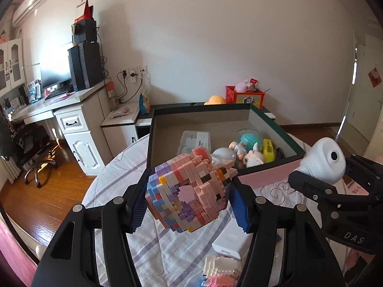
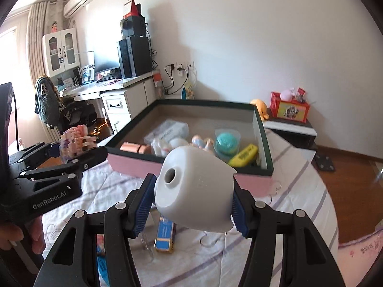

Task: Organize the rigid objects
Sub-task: 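Carry the block figure and white lamp into the pink box and release both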

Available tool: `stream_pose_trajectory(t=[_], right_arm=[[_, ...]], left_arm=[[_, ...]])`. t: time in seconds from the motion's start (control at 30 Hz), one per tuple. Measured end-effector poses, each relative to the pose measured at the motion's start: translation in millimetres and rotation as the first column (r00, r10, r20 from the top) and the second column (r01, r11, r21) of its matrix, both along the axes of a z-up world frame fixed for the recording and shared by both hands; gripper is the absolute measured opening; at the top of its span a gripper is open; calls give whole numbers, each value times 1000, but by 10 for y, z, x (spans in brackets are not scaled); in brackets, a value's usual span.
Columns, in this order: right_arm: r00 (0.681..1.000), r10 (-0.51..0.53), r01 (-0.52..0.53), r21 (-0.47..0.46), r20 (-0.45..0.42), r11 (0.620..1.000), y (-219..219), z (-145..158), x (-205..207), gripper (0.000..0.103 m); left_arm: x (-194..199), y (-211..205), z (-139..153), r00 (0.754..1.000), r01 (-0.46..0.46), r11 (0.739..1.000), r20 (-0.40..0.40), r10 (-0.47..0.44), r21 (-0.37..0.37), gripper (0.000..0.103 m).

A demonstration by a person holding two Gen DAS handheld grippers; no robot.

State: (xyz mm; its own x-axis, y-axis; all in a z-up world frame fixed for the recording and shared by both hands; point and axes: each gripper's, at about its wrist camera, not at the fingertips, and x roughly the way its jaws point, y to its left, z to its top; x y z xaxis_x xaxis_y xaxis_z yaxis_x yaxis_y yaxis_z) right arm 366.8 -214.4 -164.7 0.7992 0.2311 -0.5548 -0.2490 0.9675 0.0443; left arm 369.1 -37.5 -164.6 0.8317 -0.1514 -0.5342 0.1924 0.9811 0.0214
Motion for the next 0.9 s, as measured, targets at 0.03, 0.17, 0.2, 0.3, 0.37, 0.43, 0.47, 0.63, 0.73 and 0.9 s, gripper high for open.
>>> stream_pose_trajectory(t=[0.03,0.17,0.2,0.3,0.37,0.43,0.47,0.63,0.73,0.9], right_arm=[[1000,3,-3,0,13,1000,1,49,43,59],[999,-2,3,-29,36,1000,6,199,334,59],[999,-7,8,-30,40,999,8,217,412,59],[1000,-19,20,-35,10,999,-26,212,790,59],[1000,-18,18,-38,-15,999,-39,162,1007,59],[999,-11,10,-38,-42,999,-32,82,1233,59],[998,-7,4,-47,-67,999,-8,31,1340,59],[993,-1,-8,-70,-120,998,92,-187,1643,59],[992,-5,-6,-79,-130,997,137,-274,1686,60],[991,-5,-5,-77,-134,997,143,-344,1680,60]], left_arm=[[44,-31,48,1000,9,1000,7,-9,-1,61],[430,-177,211,999,30,999,14,-31,35,61],[544,-198,223,999,37,999,8,-37,34,61],[944,-243,188,998,47,999,-50,-46,22,61],[1213,-255,104,994,37,999,-102,-33,34,61],[1389,-277,15,992,27,998,-126,-19,63,61],[1469,-267,-24,991,17,998,-136,-7,68,61],[1694,-260,-214,985,-6,995,-171,24,104,61],[1780,-237,-321,980,-24,993,-192,46,116,61],[1805,-179,-393,974,-65,991,-207,89,118,78]])
